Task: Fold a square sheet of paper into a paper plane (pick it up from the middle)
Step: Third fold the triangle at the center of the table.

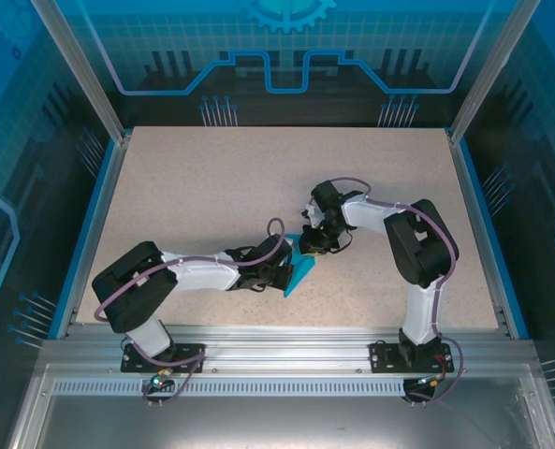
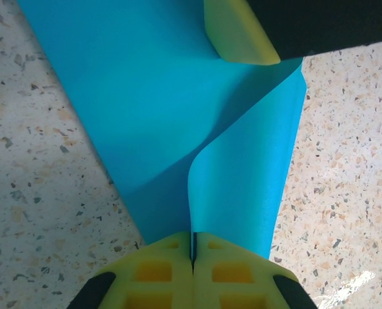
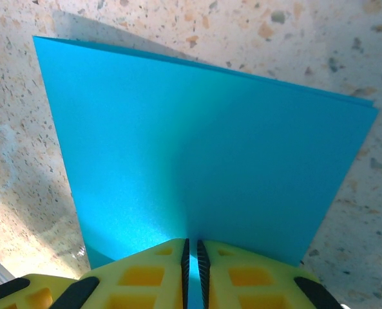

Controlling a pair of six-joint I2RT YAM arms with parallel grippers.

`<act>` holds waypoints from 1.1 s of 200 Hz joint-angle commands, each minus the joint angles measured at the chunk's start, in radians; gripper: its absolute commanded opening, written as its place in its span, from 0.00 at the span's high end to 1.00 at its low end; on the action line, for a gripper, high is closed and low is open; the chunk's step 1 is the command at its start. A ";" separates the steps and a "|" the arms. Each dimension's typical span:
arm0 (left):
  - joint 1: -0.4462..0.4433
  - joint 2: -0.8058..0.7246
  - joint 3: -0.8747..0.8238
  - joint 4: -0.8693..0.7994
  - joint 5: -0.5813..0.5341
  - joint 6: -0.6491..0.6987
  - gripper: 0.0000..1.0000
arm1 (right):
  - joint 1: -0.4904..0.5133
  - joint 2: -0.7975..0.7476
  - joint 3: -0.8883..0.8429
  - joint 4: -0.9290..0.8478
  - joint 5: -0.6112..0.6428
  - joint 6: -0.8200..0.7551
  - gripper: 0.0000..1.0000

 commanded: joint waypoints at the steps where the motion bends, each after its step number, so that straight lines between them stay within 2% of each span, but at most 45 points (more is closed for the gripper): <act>1: 0.010 0.006 0.005 0.004 -0.011 0.029 0.99 | 0.018 0.039 -0.001 -0.034 0.025 0.003 0.85; 142: 0.010 -0.033 0.007 0.016 0.002 0.072 0.95 | 0.018 0.042 -0.010 -0.024 0.025 0.008 0.85; 220: 0.010 0.007 0.010 0.001 -0.016 0.069 0.95 | 0.018 0.036 -0.008 -0.020 0.017 0.015 0.85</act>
